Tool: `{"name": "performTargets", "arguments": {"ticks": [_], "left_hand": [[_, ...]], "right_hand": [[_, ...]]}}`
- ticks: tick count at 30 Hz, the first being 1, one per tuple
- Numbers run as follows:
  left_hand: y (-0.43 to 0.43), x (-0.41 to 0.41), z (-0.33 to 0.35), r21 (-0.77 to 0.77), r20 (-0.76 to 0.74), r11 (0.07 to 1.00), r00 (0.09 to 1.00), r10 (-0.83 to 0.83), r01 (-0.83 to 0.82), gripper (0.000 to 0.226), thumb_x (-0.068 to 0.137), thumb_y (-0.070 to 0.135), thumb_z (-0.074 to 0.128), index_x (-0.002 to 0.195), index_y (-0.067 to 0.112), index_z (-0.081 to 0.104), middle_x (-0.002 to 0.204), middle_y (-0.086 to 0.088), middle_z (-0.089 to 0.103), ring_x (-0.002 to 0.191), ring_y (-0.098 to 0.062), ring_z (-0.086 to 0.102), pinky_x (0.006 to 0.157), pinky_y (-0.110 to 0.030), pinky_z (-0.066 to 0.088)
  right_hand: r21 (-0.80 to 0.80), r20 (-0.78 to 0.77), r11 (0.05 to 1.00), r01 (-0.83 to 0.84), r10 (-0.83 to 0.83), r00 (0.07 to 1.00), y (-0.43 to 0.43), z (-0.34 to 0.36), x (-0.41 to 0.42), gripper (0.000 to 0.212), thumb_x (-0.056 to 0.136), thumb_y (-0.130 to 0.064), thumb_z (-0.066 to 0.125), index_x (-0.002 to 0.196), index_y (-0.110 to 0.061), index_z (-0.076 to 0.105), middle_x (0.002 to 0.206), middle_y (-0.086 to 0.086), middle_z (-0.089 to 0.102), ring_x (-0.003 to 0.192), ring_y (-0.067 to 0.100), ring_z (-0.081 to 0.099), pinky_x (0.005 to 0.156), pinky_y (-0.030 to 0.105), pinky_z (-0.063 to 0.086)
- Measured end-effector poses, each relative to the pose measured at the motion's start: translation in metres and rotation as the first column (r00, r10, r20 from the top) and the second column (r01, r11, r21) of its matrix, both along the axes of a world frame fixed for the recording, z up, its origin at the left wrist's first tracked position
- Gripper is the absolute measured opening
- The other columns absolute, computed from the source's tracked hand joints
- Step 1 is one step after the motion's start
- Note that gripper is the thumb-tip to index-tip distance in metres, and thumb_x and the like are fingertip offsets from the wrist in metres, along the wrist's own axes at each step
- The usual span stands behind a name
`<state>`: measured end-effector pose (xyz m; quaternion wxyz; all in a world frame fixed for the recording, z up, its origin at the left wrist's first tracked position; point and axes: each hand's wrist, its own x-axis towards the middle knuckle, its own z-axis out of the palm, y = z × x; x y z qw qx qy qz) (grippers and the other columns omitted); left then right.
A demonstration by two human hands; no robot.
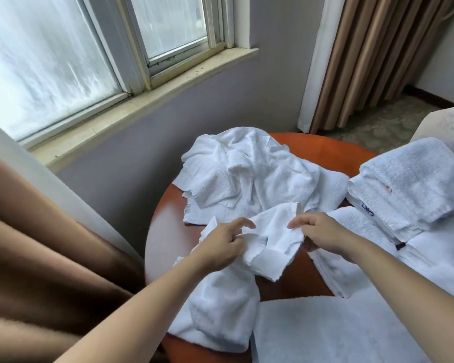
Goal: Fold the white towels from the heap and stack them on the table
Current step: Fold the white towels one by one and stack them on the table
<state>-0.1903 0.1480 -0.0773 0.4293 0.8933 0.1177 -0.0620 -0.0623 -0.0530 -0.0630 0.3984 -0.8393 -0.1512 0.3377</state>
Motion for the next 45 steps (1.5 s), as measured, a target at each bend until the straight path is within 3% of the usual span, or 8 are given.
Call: {"name": "performTargets", "arguments": {"ticks": [11,16,19,24,29,33,39,45], "left_hand": [[-0.024,-0.049,0.013,0.126,0.006,0.992,1.0,-0.013,0.012,0.02,0.082,0.02,0.06,0.093,0.03,0.075,0.076,0.017,0.057,0.084,-0.011,0.052,0.085,-0.032,0.04],[-0.033,-0.056,0.019,0.176,0.24,0.984,0.97,-0.041,-0.002,0.016,0.085,0.01,0.069,0.096,0.019,0.076,0.075,0.017,0.053,0.076,0.002,0.049,0.072,-0.018,0.036],[-0.044,-0.051,0.031,0.158,0.34,0.987,0.939,-0.054,0.0,0.011,0.081,0.01,0.074,0.091,0.015,0.075,0.075,0.02,0.057,0.076,0.007,0.051,0.069,-0.012,0.037],[-0.066,-0.037,0.055,0.03,0.485,1.0,0.874,-0.017,0.002,0.011,0.074,0.025,0.08,0.08,0.017,0.076,0.084,0.019,0.061,0.084,0.003,0.056,0.077,-0.019,0.042],[-0.066,-0.029,0.074,-0.177,0.445,0.984,0.891,0.087,-0.008,0.023,0.074,0.023,0.08,0.069,0.044,0.072,0.133,0.031,0.041,0.133,0.0,0.035,0.104,-0.026,0.037],[-0.059,-0.027,0.077,-0.395,0.447,0.916,0.886,0.127,0.068,0.006,0.079,0.009,0.077,0.082,0.013,0.078,0.096,0.013,0.067,0.1,-0.008,0.063,0.086,-0.025,0.049],[-0.036,-0.026,0.09,-0.526,0.373,0.848,0.878,0.301,-0.068,0.033,0.087,0.007,0.067,0.061,0.026,0.071,0.062,0.01,0.061,0.06,-0.005,0.056,0.06,-0.018,0.044],[-0.012,-0.027,0.098,-0.619,0.33,0.785,0.901,0.283,-0.02,0.037,0.075,0.02,0.059,0.083,-0.016,0.059,0.074,-0.015,0.055,0.066,-0.02,0.051,0.055,-0.022,0.041]], "right_hand": [[-0.181,0.22,0.957,-0.225,0.262,0.94,-0.043,0.009,-0.031,0.036,0.09,-0.033,0.064,0.059,-0.015,0.068,0.063,0.0,0.064,0.05,0.002,0.048,0.058,0.019,0.035],[-0.335,0.514,0.936,-0.107,0.277,0.812,-0.058,0.013,-0.028,0.024,0.092,-0.037,0.06,0.076,-0.024,0.073,0.104,-0.018,0.054,0.113,0.018,0.047,0.089,0.034,0.034],[-0.149,0.674,0.988,-0.044,0.134,0.726,-0.056,0.022,-0.031,0.019,0.093,-0.03,0.062,0.093,-0.017,0.075,0.126,-0.012,0.055,0.137,0.021,0.035,0.109,0.039,0.022],[0.398,0.562,0.917,0.022,-0.263,0.784,-0.029,0.055,-0.057,0.024,0.094,-0.021,0.06,0.076,-0.008,0.069,0.072,0.003,0.067,0.072,0.015,0.062,0.062,0.022,0.044],[0.609,0.436,0.793,-0.007,-0.327,0.839,-0.001,0.078,-0.083,0.017,0.095,-0.016,0.058,0.083,-0.018,0.07,0.072,-0.011,0.066,0.067,-0.006,0.058,0.063,0.01,0.044],[0.684,0.283,0.728,-0.035,-0.221,0.933,0.014,0.089,-0.094,0.018,0.095,-0.012,0.057,0.085,-0.015,0.072,0.069,-0.014,0.069,0.069,-0.005,0.064,0.063,0.009,0.047],[0.513,0.627,0.852,-0.102,-0.29,0.723,0.013,0.073,-0.085,0.035,0.088,0.001,0.054,0.081,-0.033,0.053,0.087,-0.015,0.059,0.085,0.001,0.056,0.074,0.01,0.043],[-0.083,0.834,0.962,-0.261,0.21,0.51,0.022,0.07,-0.089,0.047,0.065,-0.02,0.042,0.097,-0.027,0.075,0.082,-0.007,0.046,0.085,0.017,0.046,0.08,0.031,0.029]]}}
